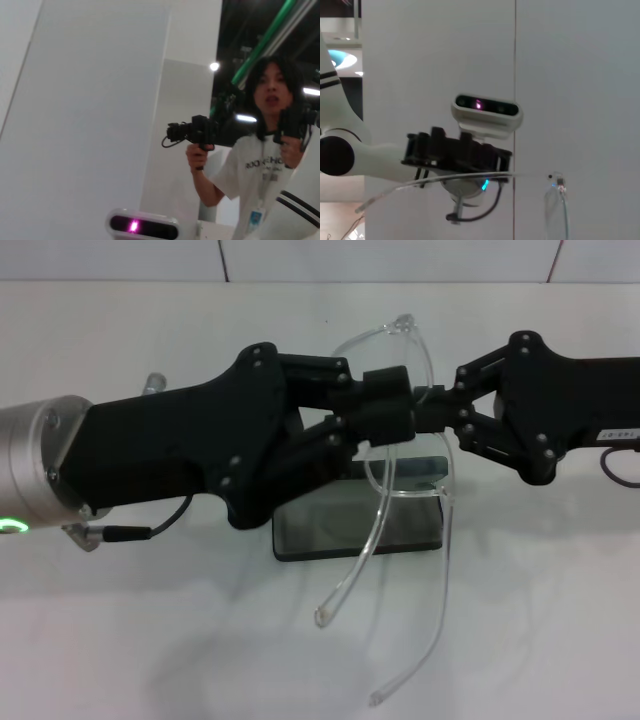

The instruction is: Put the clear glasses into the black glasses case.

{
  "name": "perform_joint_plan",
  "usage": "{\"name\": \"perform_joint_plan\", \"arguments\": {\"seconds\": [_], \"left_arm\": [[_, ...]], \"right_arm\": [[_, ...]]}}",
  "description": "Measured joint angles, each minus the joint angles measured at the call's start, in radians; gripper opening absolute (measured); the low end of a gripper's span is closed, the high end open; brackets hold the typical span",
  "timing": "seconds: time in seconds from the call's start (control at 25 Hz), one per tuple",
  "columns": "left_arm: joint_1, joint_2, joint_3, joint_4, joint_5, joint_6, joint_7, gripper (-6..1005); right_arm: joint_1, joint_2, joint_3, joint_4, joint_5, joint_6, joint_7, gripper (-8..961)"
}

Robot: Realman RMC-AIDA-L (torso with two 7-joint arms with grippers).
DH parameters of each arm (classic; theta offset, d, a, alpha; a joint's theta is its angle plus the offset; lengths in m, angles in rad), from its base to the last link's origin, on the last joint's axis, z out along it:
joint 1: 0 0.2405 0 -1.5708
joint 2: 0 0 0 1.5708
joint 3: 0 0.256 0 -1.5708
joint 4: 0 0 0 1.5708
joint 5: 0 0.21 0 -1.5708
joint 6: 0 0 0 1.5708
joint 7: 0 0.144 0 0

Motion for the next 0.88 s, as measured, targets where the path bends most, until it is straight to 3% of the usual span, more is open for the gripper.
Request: {"name": "perform_joint_plan", "arguments": {"seconds": [0.28,0.88], "left_arm": [[-0.011,0.0,-0.004,-0.074,-0.011,-0.036,0.029,159],[-0.012,-0.002,0.002,-0.09,-0.014,-0.066,0.051,148]], "right_arm": [[0.009,0.0,-0.014,0.008,0.009,-0.001,-0.004,47],[0.013,-0.001,-0.014,0.012,0.011,0.01,-0.007,46]]}}
